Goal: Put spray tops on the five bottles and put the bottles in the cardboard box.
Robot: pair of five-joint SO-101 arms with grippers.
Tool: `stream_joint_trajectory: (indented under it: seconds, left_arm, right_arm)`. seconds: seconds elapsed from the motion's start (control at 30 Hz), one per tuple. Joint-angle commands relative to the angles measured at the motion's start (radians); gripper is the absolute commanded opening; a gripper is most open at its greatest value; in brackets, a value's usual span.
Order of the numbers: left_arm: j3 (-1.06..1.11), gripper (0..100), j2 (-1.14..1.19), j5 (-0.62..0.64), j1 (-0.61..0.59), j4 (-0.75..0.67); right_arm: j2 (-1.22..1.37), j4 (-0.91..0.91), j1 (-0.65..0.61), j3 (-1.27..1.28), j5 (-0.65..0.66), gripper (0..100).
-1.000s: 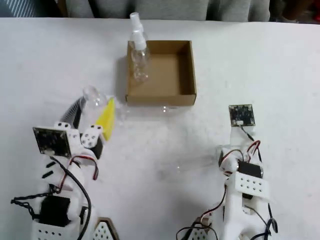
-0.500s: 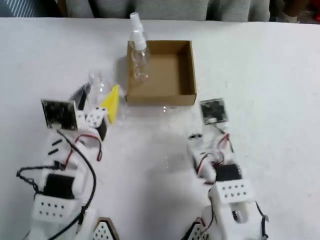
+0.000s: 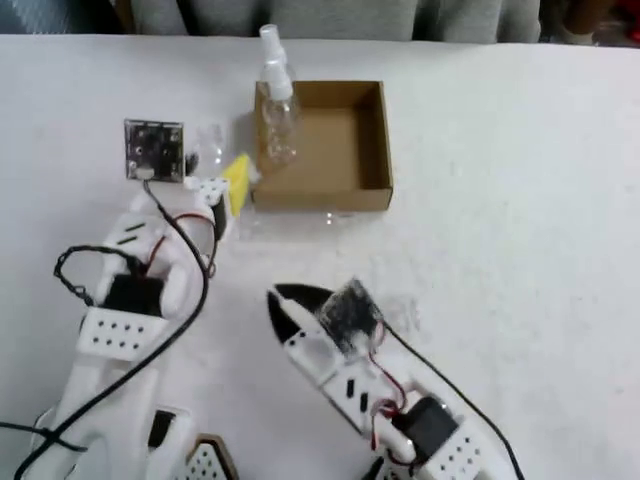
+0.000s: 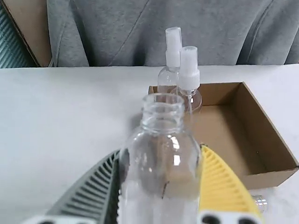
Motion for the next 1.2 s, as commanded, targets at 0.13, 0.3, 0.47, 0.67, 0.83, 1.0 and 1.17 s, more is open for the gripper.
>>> stream_joint_trajectory:
  seconds: [0.13, 0.3, 0.47, 0.67, 0.83, 1.0, 1.17]
  left_arm:
    - [-0.009, 2, -0.061, 0.1, 0.047, -0.023]
    - [0.098, 2, -0.24, 0.107, 0.156, -0.021]
    - [0.193, 2, -0.384, 0.107, 0.199, -0.018]
    - [0.241, 2, -0.558, 0.104, 0.259, 0.121]
    - [0.245, 2, -0.71, 0.107, 0.294, 0.241]
    - [0.247, 2, -0.722, 0.104, 0.294, 0.293]
    - [0.245, 2, -0.725, 0.101, 0.294, 0.35]
  right_arm:
    - [0.018, -0.097, -0.065, 0.025, -0.006, 1.5]
    - [0.018, -0.099, -0.065, 0.025, -0.006, 1.5]
    - [0.016, -0.099, -0.064, 0.025, -0.006, 1.5]
    - [0.016, -0.099, -0.05, 0.025, -0.006, 1.5]
    - [0.016, -0.101, 0.002, 0.025, -0.006, 1.5]
    - [0.016, -0.101, 0.016, 0.025, -0.006, 1.5]
    - [0.016, -0.101, 0.058, 0.025, -0.006, 1.5]
